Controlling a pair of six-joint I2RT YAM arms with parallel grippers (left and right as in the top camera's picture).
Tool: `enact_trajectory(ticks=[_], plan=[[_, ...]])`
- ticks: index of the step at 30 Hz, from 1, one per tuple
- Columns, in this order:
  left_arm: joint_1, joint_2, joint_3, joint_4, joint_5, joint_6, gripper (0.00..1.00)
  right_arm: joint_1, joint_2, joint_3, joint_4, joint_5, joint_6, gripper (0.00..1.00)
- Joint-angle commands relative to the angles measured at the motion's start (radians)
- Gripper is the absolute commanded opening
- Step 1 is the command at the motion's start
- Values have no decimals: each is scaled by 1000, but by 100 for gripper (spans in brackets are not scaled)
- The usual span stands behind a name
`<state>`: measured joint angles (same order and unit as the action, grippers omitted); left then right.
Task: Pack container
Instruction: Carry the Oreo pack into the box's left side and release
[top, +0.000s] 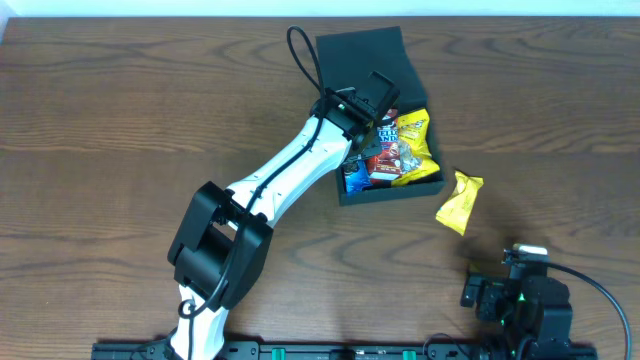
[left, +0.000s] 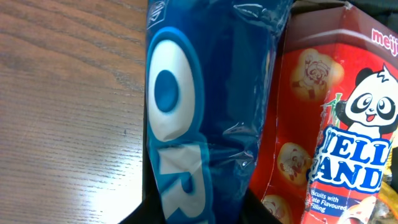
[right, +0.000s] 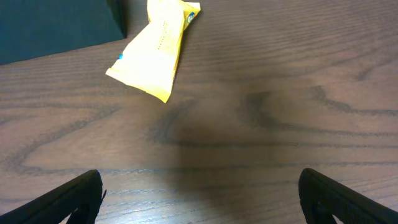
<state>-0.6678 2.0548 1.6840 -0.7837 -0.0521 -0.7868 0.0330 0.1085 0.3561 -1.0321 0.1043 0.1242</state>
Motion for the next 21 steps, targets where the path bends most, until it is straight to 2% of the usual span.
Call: enact_trajectory(ticks=[1,3,9,13,17,20,21], plan=[[0,12,32,-3,-11,-2,34,-13,-4,-4,-5,-4,-9,99],[0,12,32,-3,-15,-2,50,-13,-4,-4,-5,-4,-9,99],[0,11,32,-6,-56,-2,70,-13,-4,-4,-5,-4,-9,99],[2,-1,53,-27,-107,6,80,-13,-4,-4,-5,-4,-9,99],[2,-40,86,-54,-182,64,84,-13,-4,-4,-5,-4,-9,99],[2,-101,86,-63,-233,129,98,-13,-4,-4,-5,-4,-9,99],[2,-125,86,-71,-251,153,95,-13,-4,-4,-5,-4,-9,99]])
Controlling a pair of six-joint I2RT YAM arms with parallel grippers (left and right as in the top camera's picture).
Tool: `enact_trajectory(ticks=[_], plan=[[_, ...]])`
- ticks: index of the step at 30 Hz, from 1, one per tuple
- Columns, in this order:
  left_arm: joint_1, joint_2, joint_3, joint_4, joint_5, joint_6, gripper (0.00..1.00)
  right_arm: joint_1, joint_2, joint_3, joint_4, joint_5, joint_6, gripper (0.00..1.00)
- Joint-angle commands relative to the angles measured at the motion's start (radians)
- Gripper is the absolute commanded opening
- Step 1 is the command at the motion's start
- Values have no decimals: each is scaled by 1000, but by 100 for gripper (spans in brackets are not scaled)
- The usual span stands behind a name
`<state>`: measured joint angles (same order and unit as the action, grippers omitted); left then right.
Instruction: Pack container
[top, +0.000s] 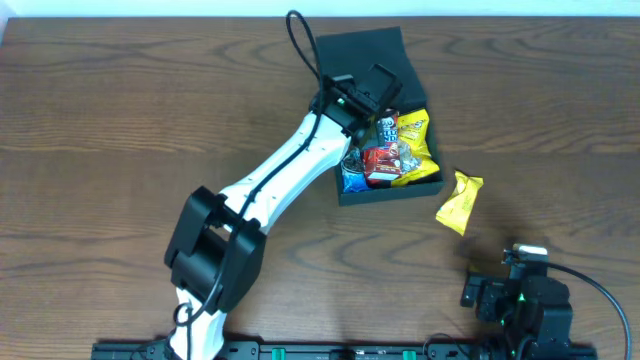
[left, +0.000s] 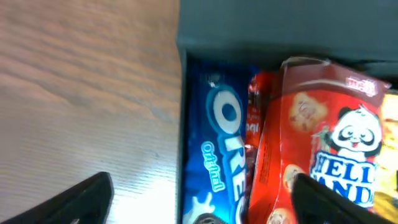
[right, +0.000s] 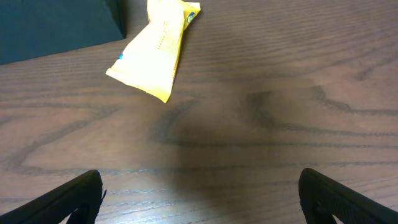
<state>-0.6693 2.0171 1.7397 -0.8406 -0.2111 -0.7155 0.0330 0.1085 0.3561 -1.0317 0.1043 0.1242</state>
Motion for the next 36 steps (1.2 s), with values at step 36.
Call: enact_trajectory(ticks=[36], plan=[[121,-1432,-1343,252,-128,483,95,-13,-4,-4,-5,-4,-9,99]])
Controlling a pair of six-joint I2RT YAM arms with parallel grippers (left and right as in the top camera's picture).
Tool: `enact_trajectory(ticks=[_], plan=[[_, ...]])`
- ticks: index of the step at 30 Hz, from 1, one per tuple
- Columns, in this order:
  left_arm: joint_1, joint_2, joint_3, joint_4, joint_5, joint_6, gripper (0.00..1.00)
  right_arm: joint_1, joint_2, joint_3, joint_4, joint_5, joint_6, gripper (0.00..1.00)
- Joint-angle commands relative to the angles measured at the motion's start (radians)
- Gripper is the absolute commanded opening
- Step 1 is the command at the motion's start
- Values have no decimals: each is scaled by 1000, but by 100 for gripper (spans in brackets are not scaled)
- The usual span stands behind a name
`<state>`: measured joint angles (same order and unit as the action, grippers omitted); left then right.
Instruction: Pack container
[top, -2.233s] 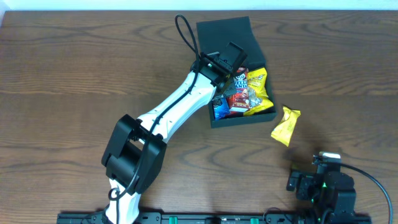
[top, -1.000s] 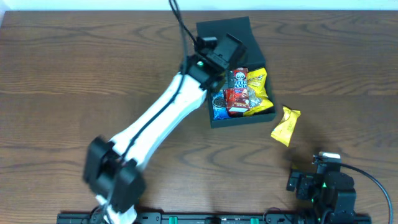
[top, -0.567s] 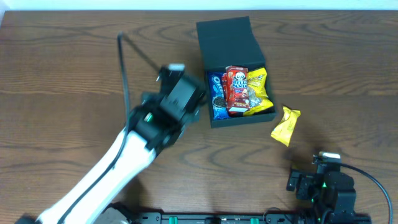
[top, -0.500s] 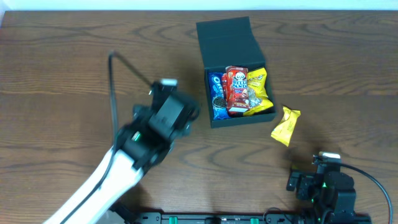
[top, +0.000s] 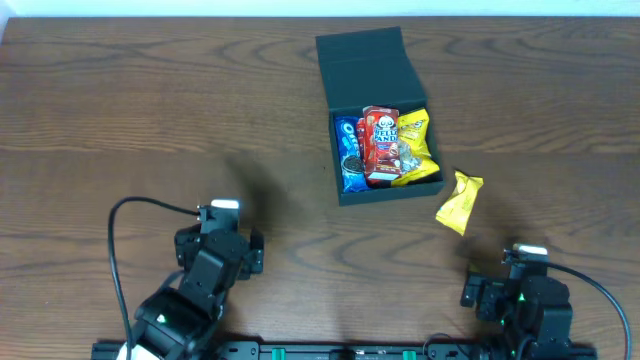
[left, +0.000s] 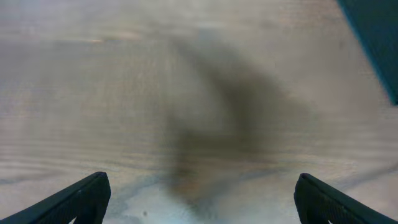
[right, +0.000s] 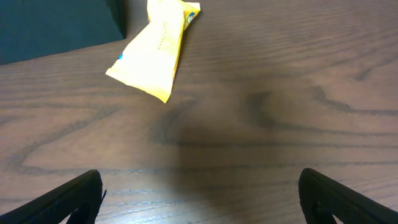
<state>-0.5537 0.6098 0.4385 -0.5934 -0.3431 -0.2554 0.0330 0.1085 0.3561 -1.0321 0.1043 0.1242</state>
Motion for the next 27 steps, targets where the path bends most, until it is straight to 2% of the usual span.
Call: enact_trajectory(ticks=[1,7,27], plan=[[6,-36,-68,3,4,23,95,-13,-4,-4,-5,-4,-9,99],[6,-49,-122,-5,-35,16,95,-13,-4,-4,-5,-4,-9,99],[5,-49,-122,-38,-3,24,95,-13,-4,-4,-5,-4,-9,99]])
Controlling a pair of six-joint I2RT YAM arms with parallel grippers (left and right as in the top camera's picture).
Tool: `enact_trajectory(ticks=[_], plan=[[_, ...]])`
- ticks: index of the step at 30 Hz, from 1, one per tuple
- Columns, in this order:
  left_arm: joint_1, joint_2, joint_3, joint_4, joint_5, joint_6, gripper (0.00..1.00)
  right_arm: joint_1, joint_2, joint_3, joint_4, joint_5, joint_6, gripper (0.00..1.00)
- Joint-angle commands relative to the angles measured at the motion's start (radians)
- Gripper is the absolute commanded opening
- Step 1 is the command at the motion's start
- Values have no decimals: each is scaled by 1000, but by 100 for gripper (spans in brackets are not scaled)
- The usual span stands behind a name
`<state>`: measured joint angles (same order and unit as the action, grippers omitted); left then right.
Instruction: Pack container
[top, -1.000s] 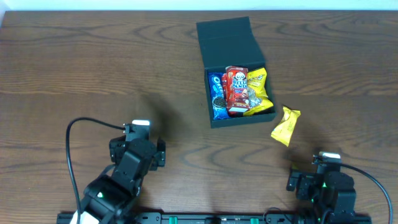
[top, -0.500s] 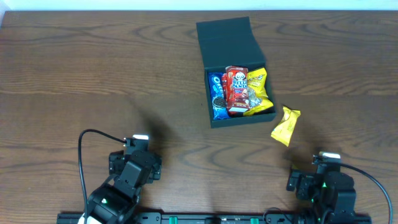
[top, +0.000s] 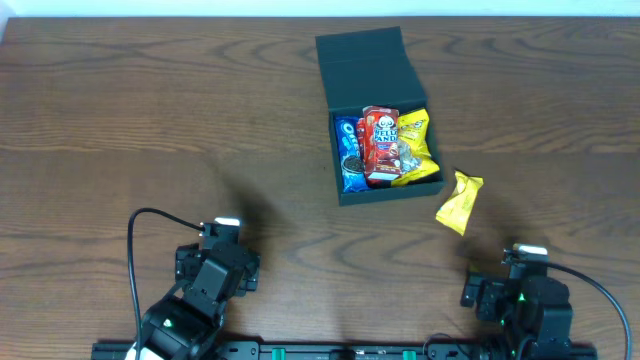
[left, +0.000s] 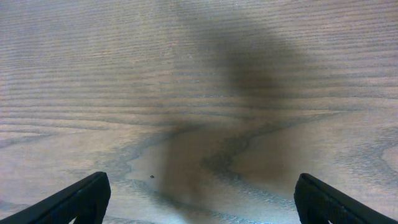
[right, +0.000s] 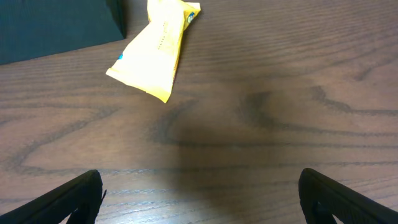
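Note:
A black box (top: 345, 150) with its lid (top: 365, 62) folded back stands at the table's middle right. Inside lie a blue Oreo pack (top: 348, 148), a red Hello Panda box (top: 379, 142) and a yellow packet (top: 415, 145). A second yellow packet (top: 459, 201) (right: 153, 51) lies on the table just right of the box. My left gripper (top: 215, 262) (left: 198, 199) is open over bare wood at the front left. My right gripper (top: 518, 290) (right: 200, 199) is open at the front right, the loose yellow packet ahead of it.
The box's dark corner (right: 56, 25) shows at the upper left of the right wrist view. Brown wood grain (left: 199, 93) fills the left wrist view. A black rail (top: 330, 350) runs along the table's front edge.
My left arm has drawn a little further back toward the front edge; the box corner has left its wrist view. The right arm and all snacks are unchanged.
My left gripper was down in the box against the Oreo pack. Then it stood open just above the box, the Oreo lying in the left slot. Later it was back at the front left, and now rests slightly lower. The right arm never moved.

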<state>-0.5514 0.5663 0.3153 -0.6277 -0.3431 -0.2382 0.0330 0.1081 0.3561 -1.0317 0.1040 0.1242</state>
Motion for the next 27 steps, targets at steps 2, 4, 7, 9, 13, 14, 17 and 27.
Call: enact_trajectory(ticks=[2,4,7,9,13,14,17,27], plan=[[3,-6,1,-3,-3,6,96,-13,-4,-4,-5,-3,-9,99],[3,-6,1,-4,-3,6,95,-13,-4,-4,-5,-3,-9,99],[3,-6,1,-3,-3,6,96,-13,-4,-4,-5,-3,-9,99],[3,-6,1,-3,-3,6,95,-13,-4,-4,-5,-3,-9,99],[3,-6,1,-3,-3,6,96,-13,48,10,6,37,-10,99],[3,-6,1,-3,-3,6,95,-13,74,23,9,52,-10,99],[3,-6,1,-4,-3,6,95,-13,171,83,11,101,-10,99],[3,-6,1,-3,-3,6,95,-13,546,397,151,176,-8,99]])
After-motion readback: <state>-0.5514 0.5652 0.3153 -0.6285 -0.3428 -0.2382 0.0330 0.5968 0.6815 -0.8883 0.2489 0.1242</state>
